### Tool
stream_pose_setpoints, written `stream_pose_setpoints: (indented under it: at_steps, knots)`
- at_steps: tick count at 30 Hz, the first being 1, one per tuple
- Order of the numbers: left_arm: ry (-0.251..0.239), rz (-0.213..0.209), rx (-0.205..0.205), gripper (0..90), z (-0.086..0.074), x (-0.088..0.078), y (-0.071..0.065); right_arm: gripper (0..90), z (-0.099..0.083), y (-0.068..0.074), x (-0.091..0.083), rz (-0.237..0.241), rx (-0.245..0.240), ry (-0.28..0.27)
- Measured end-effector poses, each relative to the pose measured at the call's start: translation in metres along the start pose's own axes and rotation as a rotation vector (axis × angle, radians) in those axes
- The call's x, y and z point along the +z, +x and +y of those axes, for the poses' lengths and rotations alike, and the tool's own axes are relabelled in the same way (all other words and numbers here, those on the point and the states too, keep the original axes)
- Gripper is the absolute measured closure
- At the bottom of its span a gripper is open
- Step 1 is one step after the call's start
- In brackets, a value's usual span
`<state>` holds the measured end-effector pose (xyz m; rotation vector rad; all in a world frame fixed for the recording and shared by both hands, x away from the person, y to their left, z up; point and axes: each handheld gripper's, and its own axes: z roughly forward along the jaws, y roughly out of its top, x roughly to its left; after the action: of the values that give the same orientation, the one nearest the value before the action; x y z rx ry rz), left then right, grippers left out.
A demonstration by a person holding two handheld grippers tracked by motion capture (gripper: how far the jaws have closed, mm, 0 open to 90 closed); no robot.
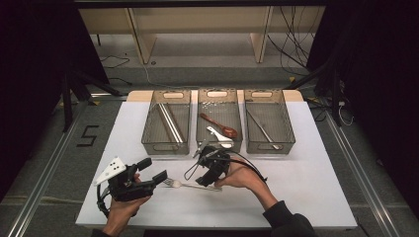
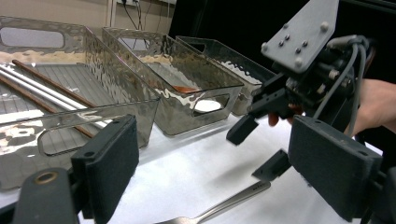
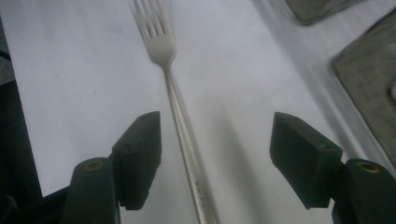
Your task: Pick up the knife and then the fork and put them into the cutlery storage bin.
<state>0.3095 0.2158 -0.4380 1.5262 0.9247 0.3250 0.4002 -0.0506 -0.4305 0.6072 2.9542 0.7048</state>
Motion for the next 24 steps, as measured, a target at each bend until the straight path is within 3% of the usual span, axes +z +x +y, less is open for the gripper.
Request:
stream_pose_setpoints:
  at_steps: [7,9,24]
  knots:
    - [0.000,0.000,0.000,15.9,0.000,0.000,0.000,42.2,0.002,0.008,0.016,0.009,-0.023,0.062]
    - [-0.003,0.000,-0.002,15.9,0.000,0.000,0.000,45.3,0.001,0.010,0.020,0.012,-0.046,0.058]
    - [-0.003,-0.001,-0.002,15.9,0.000,0.000,0.000,63.1,0.004,0.016,0.037,0.009,-0.096,0.150]
